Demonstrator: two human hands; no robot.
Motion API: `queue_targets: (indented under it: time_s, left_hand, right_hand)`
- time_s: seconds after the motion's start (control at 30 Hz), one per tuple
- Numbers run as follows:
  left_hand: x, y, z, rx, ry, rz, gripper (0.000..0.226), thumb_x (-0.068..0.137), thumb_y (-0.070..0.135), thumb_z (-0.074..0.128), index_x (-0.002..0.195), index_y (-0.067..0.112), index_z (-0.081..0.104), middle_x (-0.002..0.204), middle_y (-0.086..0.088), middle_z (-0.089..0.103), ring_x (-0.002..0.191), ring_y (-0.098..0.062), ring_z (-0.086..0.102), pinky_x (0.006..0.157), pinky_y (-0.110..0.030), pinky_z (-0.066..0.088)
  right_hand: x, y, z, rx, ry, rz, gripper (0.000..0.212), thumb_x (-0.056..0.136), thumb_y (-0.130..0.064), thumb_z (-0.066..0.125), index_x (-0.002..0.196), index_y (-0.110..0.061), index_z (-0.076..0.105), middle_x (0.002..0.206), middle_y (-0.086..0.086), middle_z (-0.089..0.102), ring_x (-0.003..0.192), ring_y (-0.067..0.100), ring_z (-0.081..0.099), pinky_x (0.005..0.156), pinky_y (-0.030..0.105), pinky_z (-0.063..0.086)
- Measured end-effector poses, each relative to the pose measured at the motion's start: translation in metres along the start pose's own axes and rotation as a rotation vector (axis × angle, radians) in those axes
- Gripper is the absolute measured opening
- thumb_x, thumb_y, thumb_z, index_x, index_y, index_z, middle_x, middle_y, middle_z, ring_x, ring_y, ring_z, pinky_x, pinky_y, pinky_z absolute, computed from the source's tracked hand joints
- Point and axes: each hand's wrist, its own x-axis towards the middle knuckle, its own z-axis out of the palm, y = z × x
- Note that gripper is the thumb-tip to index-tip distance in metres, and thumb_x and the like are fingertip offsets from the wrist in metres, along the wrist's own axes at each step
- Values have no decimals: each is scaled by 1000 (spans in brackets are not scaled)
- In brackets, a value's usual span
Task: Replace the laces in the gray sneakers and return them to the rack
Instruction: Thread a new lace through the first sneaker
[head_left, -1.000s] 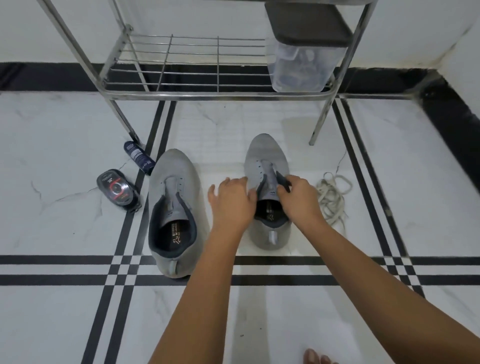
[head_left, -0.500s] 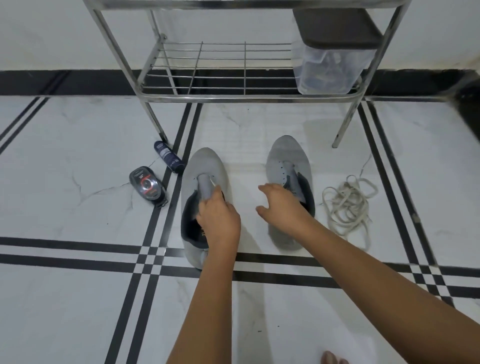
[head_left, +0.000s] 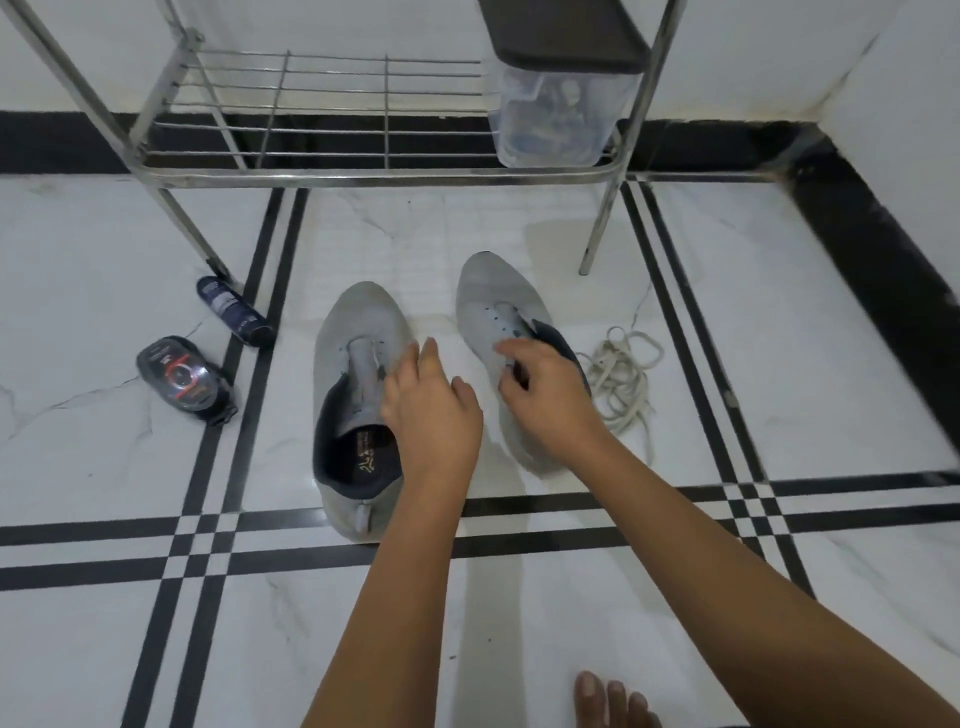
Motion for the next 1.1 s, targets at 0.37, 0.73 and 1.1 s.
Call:
queue_targets:
  time_s: [0.37,0.73,1.1]
  left_hand:
    - [34,60,30,-14,-255,305,46,94,15,45,139,11,39,141,-8,44,128,-26,39,105,-36,30]
    - [79,110,34,-335,-646,97,66,85,18,66,142,11,33,140,-6,44,128,-20,42,105,-28,36]
    - [107,112,-77,-323,-859,133,20,92,24,55,80,9,58,53,3,45,55,-13,49,70,-25,46]
  right_hand:
    - [57,89,-36,-103,-12,356,38,90,-6,52,128,-4,53,132,13,55,121,26,51,99,28,38]
    - [84,79,-87,-117,-198,229,15,89,-13,56,86,-4,68,81,8,67,67,15,58,58,25,46]
    - [91,-26,-153,-97,-405,101,15,91,-17,60,94,-4,67,81,8,65,54,15,46,46,22,38]
